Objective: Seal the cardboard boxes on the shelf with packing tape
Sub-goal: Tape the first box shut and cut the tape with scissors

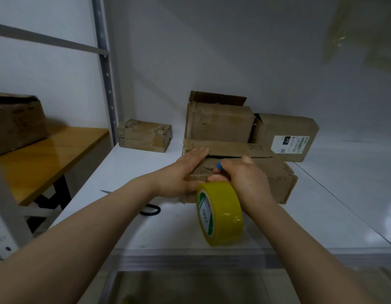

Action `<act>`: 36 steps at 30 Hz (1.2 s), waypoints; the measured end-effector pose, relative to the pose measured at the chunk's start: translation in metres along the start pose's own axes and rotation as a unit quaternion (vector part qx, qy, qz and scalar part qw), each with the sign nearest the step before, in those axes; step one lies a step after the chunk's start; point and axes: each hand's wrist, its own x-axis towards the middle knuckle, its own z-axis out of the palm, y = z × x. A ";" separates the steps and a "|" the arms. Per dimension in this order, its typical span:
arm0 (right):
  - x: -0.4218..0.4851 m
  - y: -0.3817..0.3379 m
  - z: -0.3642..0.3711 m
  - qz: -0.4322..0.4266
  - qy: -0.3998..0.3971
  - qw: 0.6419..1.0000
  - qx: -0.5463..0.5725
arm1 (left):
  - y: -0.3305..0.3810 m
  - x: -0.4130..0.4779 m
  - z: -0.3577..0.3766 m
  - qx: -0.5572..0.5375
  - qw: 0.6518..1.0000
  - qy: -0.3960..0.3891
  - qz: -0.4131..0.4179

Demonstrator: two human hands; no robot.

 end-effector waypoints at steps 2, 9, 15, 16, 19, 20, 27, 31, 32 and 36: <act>-0.001 0.001 0.001 0.013 -0.002 1.000 0.028 | 0.000 -0.002 0.000 -0.019 1.000 0.008 -0.005; 0.004 0.000 -0.006 0.021 -0.026 0.999 0.036 | 0.029 0.001 -0.024 -0.088 0.986 0.111 -0.092; 0.005 -0.002 -0.005 0.003 -0.019 0.998 0.067 | 0.032 0.038 -0.045 0.015 0.979 0.046 -0.196; 0.005 -0.002 -0.005 -0.002 -0.021 0.997 0.071 | 0.033 0.043 -0.047 -0.043 0.976 0.040 -0.211; 0.005 0.000 -0.008 -0.004 -0.018 0.996 0.084 | 0.032 0.048 -0.054 -0.266 0.928 0.046 -0.256; 0.005 0.000 -0.008 -0.004 -0.018 0.996 0.085 | 0.032 0.047 -0.056 -0.310 0.913 0.037 -0.261; 0.005 0.001 -0.003 -0.007 -0.015 0.995 0.096 | 0.033 0.039 -0.056 -0.453 0.856 -0.053 -0.244; 0.005 0.003 -0.002 -0.007 -0.018 0.995 0.098 | 0.034 0.039 -0.047 -0.481 0.842 -0.046 -0.241; 0.006 0.004 -0.002 -0.010 -0.020 0.995 0.096 | 0.034 0.040 -0.047 -0.481 0.841 -0.042 -0.243; 0.008 0.006 -0.001 -0.047 -0.023 0.996 0.077 | 0.029 0.041 -0.052 -0.451 0.858 -0.003 -0.246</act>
